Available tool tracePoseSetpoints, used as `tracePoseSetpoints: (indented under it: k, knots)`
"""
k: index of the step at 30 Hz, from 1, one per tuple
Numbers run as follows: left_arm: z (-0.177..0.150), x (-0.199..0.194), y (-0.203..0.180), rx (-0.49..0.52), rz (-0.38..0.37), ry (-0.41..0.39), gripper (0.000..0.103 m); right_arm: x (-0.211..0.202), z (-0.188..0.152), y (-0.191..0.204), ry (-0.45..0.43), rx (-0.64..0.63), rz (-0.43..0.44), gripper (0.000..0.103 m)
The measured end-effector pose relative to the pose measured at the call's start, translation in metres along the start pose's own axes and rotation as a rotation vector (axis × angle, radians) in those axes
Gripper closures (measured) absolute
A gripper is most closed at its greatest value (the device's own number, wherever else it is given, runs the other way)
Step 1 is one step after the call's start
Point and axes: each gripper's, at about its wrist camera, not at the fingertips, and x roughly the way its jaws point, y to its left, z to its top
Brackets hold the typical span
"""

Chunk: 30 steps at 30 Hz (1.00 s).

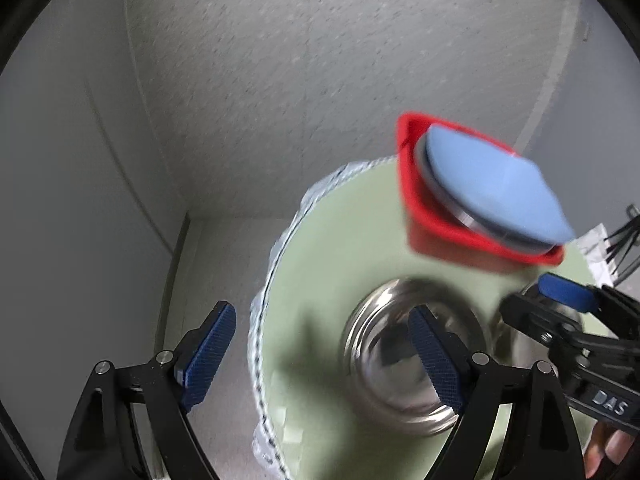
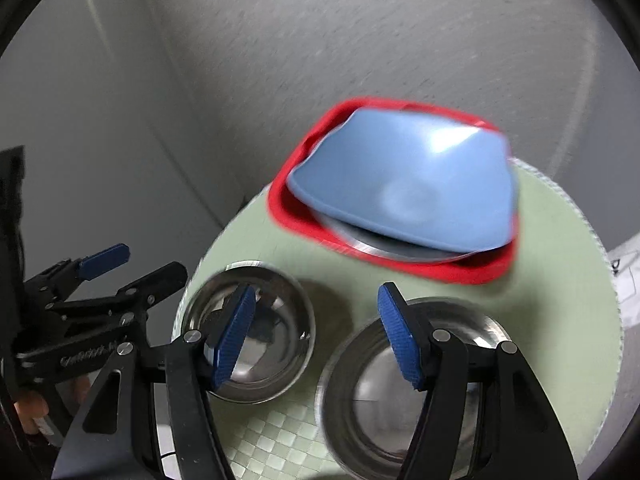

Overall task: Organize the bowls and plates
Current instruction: 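Grasp a steel bowl rim with both grippers and lift it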

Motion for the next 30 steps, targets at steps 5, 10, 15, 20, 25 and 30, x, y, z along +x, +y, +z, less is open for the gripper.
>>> tracePoseSetpoints:
  k: [5,10,15,20,25,30]
  knots:
    - [-0.016,0.021,-0.001,-0.020,-0.015,0.075,0.026,0.035,-0.004,0.014,0.085,-0.062,-0.035,0.038]
    - [-0.018,0.039,-0.003,-0.014,-0.058,0.124,0.042,0.054,-0.007,0.021,0.123,-0.110,-0.070,0.044]
    - [-0.015,0.048,0.001,-0.008,-0.074,0.155,0.061,0.066,-0.009,0.026,0.158,-0.137,-0.070,0.053]
    - [-0.014,0.052,0.001,0.007,-0.093,0.163,0.081,0.072,-0.010,0.028,0.178,-0.135,-0.070,0.074]
    - [-0.014,0.051,0.003,0.016,-0.109,0.156,0.093,0.073,-0.009,0.029,0.192,-0.134,-0.070,0.094]
    - [-0.014,0.044,0.009,0.002,-0.139,0.135,0.093,0.064,-0.011,0.028,0.179,-0.119,-0.043,0.096]
